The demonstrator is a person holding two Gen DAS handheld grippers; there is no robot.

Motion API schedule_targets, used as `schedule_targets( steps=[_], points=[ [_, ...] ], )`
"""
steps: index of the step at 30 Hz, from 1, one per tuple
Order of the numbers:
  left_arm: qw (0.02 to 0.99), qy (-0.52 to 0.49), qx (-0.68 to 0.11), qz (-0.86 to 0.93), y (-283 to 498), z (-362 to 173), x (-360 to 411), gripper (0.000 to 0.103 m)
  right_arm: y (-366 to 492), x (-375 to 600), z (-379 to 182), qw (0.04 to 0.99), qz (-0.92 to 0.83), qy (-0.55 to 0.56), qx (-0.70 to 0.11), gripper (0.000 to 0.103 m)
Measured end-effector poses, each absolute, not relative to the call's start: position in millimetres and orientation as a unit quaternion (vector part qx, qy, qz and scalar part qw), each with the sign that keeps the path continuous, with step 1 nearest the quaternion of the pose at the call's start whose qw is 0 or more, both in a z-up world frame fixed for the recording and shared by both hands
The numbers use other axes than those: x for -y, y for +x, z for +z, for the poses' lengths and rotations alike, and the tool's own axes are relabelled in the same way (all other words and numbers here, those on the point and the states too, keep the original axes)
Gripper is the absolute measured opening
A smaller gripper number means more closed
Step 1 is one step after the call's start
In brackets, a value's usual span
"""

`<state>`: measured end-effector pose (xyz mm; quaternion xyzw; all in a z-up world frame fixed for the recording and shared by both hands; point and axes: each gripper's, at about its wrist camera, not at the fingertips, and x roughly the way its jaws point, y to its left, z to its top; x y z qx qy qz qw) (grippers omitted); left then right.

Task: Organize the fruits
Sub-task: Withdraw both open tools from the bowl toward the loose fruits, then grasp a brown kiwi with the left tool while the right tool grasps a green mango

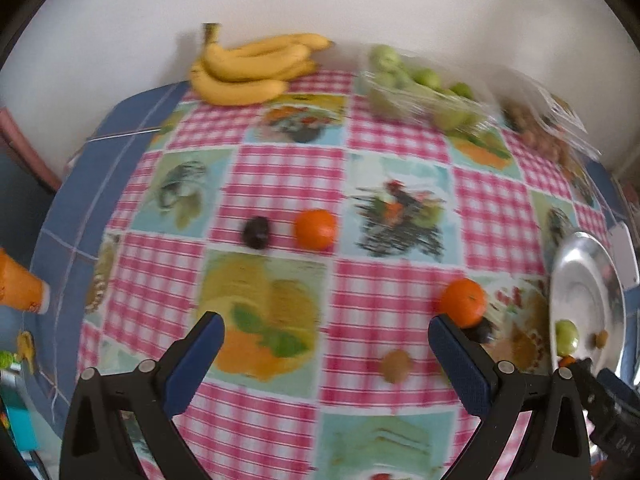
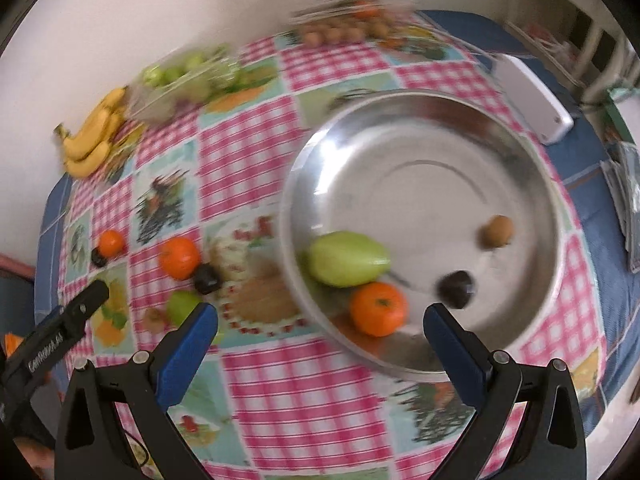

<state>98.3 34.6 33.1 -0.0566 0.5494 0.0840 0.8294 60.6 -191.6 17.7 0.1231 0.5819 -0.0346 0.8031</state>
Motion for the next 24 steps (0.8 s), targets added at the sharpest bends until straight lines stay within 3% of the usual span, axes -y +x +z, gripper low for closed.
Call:
schedule_targets(
  steps=[11,24],
  points=[
    [0.828,-0.1,-0.54,0.116,92,37,-88,0.103,71,130,14,0.799,0.029,0.1,-0.592,0.102],
    [0.797,-0.17,-0.575,0.074,96,3,-75,0.103,82,108,-29,0.782,0.057,0.083,-0.615,0.102]
  ],
)
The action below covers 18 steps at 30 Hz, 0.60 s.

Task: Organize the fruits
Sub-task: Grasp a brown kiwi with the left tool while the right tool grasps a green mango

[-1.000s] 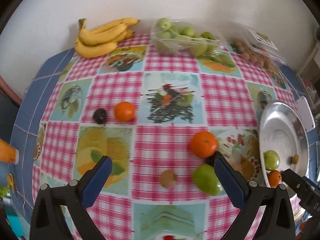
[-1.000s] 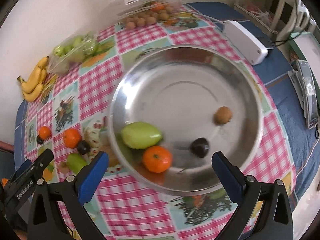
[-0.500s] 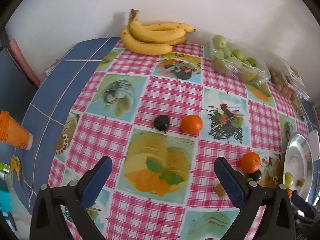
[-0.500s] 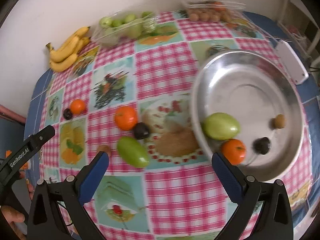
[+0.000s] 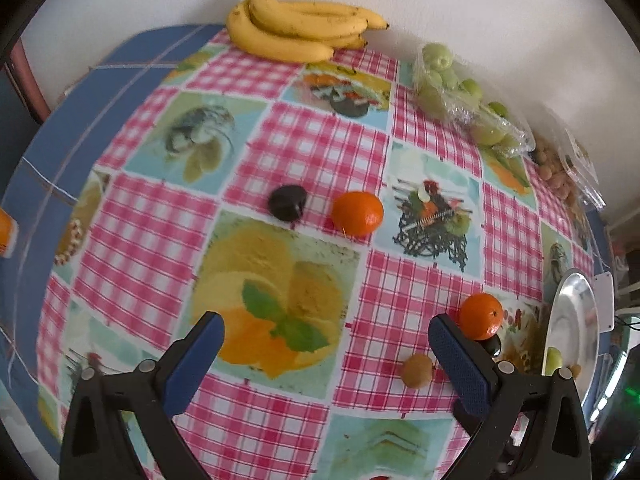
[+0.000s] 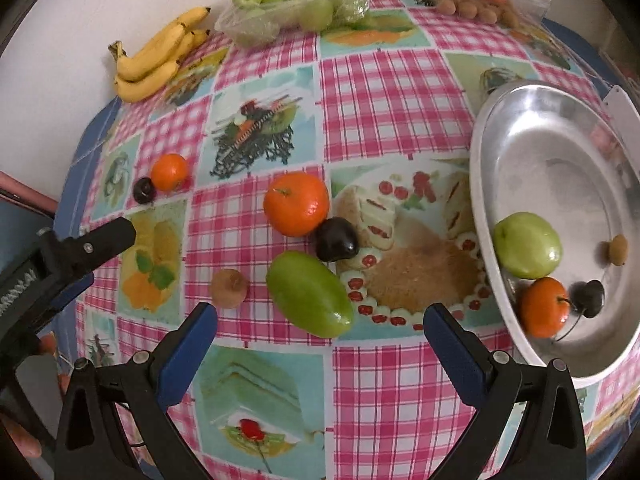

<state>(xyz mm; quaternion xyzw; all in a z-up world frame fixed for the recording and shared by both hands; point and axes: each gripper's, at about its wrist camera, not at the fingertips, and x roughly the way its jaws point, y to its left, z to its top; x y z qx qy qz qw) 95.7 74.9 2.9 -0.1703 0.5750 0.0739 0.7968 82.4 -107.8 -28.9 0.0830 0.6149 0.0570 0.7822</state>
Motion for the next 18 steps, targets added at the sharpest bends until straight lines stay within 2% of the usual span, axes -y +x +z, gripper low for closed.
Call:
schedule_targets(
  steps=[18],
  points=[
    [0.764,-0.169,-0.622,0.027,102,-36,-43,0.1,90,97,-52,0.787,0.058,0.025,-0.613,0.101]
  ],
)
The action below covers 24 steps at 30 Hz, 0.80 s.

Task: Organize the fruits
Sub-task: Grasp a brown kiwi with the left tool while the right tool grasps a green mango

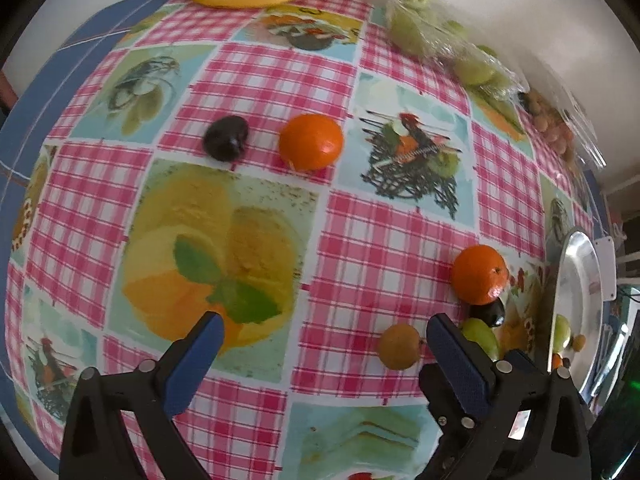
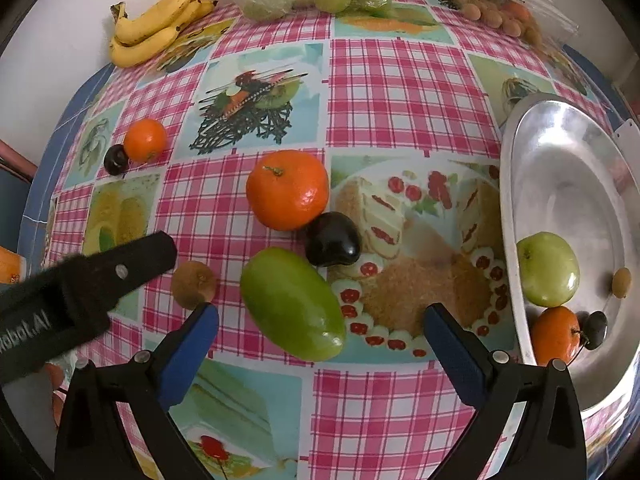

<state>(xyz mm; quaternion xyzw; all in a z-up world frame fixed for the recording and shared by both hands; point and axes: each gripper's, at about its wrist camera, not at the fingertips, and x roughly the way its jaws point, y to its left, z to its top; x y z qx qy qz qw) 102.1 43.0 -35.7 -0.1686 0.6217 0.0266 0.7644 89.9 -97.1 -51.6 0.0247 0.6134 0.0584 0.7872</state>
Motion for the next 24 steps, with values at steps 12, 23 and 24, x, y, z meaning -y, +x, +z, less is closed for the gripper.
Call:
schedule_targets(
  steps=[12,23,24],
  points=[
    [0.758,-0.17,-0.629,-0.014,101,-37,-16,0.062,95,90,-39,0.796,0.084,0.03,-0.598,0.046],
    [0.752,-0.199,-0.628,-0.031,102,-40,-18,0.028,89,93,-38,0.793,0.09,0.026,-0.603,0.043],
    [0.752,-0.202,-0.627,-0.032,102,-40,-18,0.028,86,95,-37,0.792,0.089,0.028,-0.603,0.043]
  ],
)
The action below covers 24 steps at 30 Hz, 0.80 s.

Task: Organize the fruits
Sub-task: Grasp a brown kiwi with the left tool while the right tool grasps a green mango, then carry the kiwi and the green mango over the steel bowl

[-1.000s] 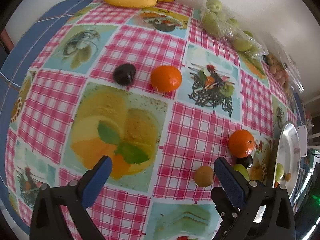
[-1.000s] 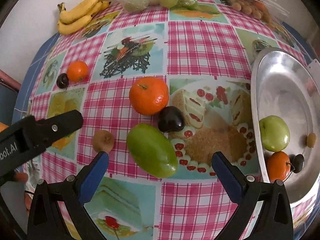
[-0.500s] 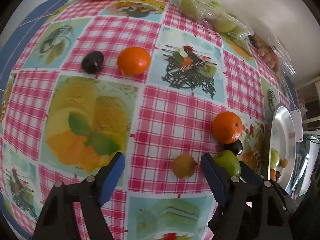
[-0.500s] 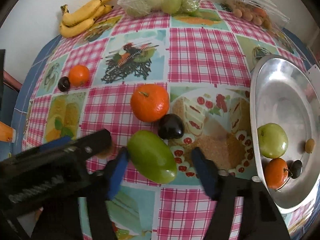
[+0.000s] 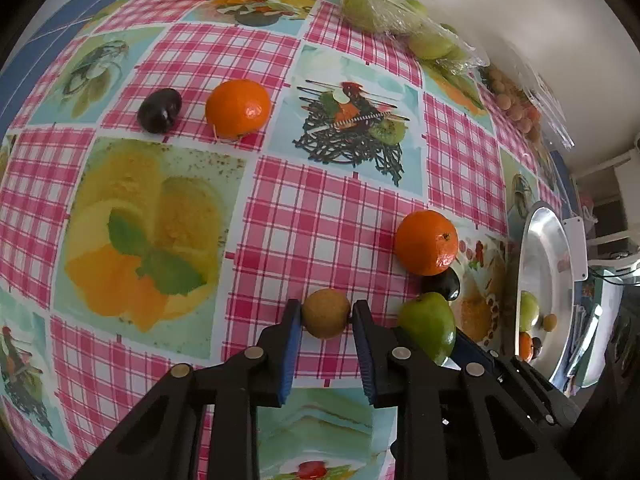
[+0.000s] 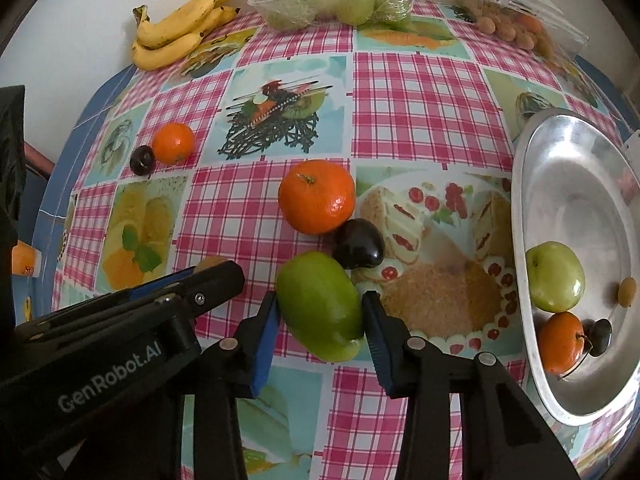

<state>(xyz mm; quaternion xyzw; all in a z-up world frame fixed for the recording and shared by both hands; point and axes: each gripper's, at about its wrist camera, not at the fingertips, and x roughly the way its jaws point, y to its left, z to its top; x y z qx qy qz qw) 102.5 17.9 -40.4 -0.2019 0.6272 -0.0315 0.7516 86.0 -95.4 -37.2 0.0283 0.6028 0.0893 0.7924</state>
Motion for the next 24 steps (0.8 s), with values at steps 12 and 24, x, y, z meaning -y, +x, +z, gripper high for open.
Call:
schedule_targets(
  steps=[12,24],
  points=[
    [0.774,-0.201,-0.6,-0.019,100,-14,-29,0.028,78,103,-19,0.796,0.109,0.047,-0.593,0.04],
    [0.806,-0.196,-0.559,-0.017,99,24,-36,0.028,71,103,21,0.819,0.14,0.059,-0.553,0.04]
  ],
)
